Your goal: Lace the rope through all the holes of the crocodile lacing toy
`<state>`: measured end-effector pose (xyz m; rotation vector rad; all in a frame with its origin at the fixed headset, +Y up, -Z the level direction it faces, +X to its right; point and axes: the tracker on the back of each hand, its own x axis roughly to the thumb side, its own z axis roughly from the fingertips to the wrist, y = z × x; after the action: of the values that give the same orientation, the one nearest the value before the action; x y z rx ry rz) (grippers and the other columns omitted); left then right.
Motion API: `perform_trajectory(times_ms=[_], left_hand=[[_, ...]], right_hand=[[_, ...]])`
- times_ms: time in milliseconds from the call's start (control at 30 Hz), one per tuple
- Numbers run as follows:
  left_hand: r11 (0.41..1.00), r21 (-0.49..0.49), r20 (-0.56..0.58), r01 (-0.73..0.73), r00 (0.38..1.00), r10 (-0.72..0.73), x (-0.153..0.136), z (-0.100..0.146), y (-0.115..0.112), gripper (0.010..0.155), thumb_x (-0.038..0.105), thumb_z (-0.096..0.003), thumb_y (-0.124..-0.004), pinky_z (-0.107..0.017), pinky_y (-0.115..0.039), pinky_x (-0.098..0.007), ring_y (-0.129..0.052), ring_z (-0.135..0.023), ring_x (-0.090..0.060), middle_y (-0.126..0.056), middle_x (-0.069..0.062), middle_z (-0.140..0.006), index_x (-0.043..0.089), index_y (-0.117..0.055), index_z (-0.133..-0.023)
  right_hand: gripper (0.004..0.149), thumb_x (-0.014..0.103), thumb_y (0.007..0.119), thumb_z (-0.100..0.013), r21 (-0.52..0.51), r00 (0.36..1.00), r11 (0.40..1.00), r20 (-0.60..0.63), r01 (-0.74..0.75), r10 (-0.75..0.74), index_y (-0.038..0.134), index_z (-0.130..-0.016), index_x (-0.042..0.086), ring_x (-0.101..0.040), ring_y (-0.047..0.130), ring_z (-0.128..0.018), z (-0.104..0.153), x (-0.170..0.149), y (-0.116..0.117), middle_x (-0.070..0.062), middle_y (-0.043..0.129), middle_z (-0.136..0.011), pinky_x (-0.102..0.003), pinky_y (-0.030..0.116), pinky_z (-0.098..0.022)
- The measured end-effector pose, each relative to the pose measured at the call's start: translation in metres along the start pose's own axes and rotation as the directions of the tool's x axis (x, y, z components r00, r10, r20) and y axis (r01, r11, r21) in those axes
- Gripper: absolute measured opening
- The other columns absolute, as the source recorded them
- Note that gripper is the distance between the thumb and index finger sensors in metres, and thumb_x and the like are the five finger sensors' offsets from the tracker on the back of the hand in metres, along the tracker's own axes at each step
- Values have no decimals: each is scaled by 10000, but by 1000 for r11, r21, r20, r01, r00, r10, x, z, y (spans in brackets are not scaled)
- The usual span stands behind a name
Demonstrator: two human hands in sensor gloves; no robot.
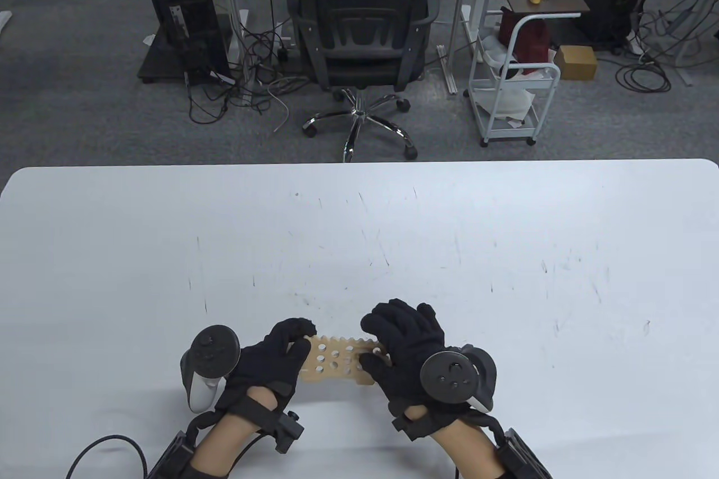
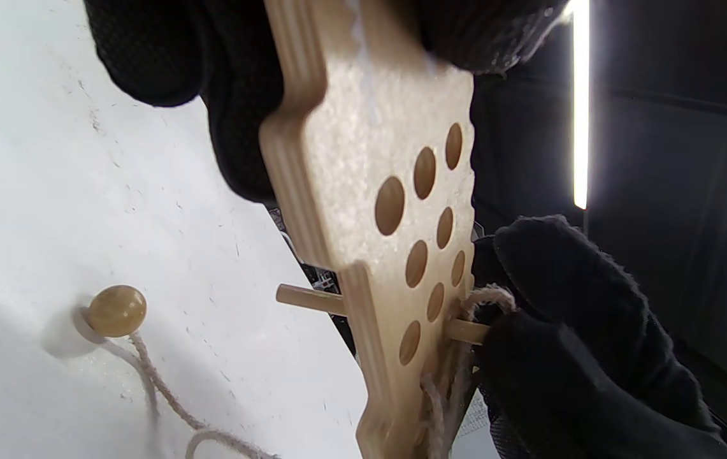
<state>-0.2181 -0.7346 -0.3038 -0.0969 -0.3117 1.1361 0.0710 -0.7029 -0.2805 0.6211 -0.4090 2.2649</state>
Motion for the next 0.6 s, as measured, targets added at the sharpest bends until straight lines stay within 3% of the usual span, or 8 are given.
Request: perform_trajectory(times_ms=[333,600], left_hand=[[1000,15,-6,-4,1000,4,-1,0,0,521,401,-426,-725,-627,-751,-507,-1024,-556,-222,-902,-9,-754,257,-699,-926],[999,48,-36,-16,999,18,-6,0,5,517,393,-425,-727,-626,-747,-503,-1021,-549,-230,-907,-18,-748,255,-709,-923]], right_hand=[[657,327,946,-418,15,1000,1000,-6,-2,2,634,-987,226,-449,470,-980,0,0,2,-126,592,-1052,-700,243,-675],[636,375,925,-431,-56,994,994,-54,91,-94,647,-990,256,-450,492,-975,1,-10,-11,-115,613,-1053,-704,228,-670]])
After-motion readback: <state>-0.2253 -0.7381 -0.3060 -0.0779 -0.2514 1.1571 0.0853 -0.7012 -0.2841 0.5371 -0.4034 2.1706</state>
